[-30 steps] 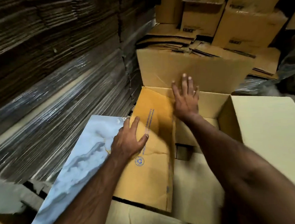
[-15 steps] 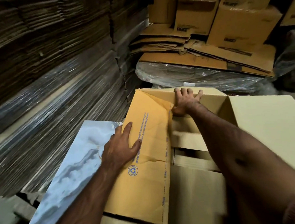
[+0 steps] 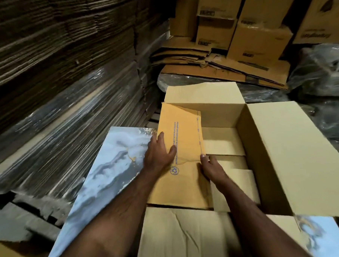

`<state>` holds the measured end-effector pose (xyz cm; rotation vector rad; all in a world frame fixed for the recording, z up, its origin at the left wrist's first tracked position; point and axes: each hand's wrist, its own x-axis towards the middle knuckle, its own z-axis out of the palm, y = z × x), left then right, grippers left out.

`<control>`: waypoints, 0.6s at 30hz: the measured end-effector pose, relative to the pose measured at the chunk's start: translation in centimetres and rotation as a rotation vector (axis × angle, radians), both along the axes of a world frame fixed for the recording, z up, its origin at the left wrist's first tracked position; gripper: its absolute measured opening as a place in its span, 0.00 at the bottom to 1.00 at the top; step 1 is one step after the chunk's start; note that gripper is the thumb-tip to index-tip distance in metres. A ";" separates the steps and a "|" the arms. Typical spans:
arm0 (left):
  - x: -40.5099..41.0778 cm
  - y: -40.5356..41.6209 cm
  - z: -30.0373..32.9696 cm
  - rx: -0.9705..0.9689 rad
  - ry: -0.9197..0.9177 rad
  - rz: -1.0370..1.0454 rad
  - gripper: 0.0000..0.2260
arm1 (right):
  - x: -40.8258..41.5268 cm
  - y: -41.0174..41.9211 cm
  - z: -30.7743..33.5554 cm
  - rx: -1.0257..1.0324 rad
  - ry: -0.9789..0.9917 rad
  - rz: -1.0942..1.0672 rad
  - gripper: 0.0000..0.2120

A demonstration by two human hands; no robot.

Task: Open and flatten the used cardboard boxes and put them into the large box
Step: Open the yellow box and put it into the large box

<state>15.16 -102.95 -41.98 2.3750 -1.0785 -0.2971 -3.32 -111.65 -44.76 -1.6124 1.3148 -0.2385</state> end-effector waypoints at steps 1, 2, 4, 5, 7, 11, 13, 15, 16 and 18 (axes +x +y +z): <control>-0.4 0.4 0.0 -0.015 -0.016 -0.014 0.32 | -0.7 0.7 0.6 0.056 -0.023 -0.022 0.34; -0.7 0.8 0.0 -0.024 -0.037 -0.028 0.32 | -1.3 1.4 1.4 0.116 -0.077 -0.040 0.32; -1.3 1.4 0.2 -0.035 -0.053 -0.030 0.31 | -2.1 2.3 3.8 0.233 -0.220 -0.077 0.28; -1.6 1.5 0.5 -0.043 -0.035 -0.018 0.31 | -2.2 2.6 5.2 0.256 -0.283 -0.105 0.29; -2.0 1.4 2.1 -0.081 0.061 -0.012 0.31 | -2.1 2.9 7.5 0.258 -0.461 -0.178 0.32; -1.4 -0.1 10.1 -0.293 0.391 -0.147 0.32 | 0.0 4.2 11.1 0.409 -0.841 0.005 0.43; 0.3 0.0 14.4 -0.375 0.456 -0.229 0.29 | 2.1 5.9 12.8 0.397 -0.818 0.168 0.44; 2.6 0.1 17.7 -0.290 0.259 -0.317 0.23 | 3.5 7.4 13.6 0.373 -0.745 0.271 0.43; 3.8 0.7 19.0 -0.190 0.097 -0.323 0.19 | 4.2 8.1 13.7 0.365 -0.706 0.318 0.43; 6.1 1.9 20.1 -0.050 -0.150 -0.256 0.14 | 5.1 9.3 13.3 0.348 -0.633 0.396 0.43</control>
